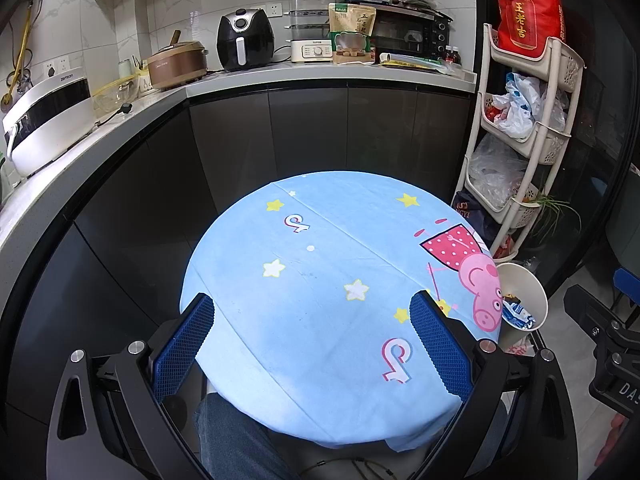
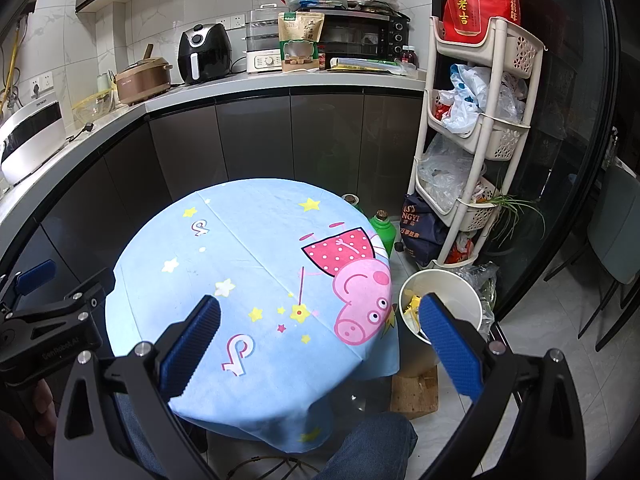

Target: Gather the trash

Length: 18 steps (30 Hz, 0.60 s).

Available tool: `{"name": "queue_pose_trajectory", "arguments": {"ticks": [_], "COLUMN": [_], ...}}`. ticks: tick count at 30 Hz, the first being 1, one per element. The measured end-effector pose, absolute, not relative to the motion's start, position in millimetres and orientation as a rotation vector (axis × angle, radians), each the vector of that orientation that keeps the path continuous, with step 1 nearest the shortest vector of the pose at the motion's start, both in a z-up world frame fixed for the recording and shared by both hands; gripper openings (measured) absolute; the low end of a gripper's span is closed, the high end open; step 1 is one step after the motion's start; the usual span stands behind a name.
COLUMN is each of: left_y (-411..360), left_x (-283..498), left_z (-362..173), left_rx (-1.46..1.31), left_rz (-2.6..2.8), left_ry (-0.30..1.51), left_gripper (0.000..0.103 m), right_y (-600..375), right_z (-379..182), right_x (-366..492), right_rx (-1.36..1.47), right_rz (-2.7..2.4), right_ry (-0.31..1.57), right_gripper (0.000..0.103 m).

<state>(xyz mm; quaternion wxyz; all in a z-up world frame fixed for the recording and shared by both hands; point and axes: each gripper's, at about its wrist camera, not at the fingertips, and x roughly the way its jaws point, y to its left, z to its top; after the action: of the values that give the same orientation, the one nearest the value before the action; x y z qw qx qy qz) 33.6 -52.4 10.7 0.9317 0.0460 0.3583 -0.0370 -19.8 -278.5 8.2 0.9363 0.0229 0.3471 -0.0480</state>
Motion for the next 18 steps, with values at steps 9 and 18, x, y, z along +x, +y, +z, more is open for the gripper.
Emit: {"name": "queue_pose_trajectory", "arguments": {"ticks": [9, 18], "left_y": [-51.2, -52.0], "left_x": [33.5, 33.9], "left_z": [10.4, 10.7], "left_rx": [0.094, 0.095], "left_rz": [-0.075, -0.078], "left_ry": [0.733, 0.733], "left_gripper": [0.095, 0.095], "right_y": [-279.0, -278.5], "right_z": [8.1, 8.1], "right_x": [-19.7, -19.6], "right_rx": [0.048, 0.048], "right_rz": [-0.098, -0.098], "right_ry": [0.709, 0.709], "right_gripper": [0.1, 0.1]}}
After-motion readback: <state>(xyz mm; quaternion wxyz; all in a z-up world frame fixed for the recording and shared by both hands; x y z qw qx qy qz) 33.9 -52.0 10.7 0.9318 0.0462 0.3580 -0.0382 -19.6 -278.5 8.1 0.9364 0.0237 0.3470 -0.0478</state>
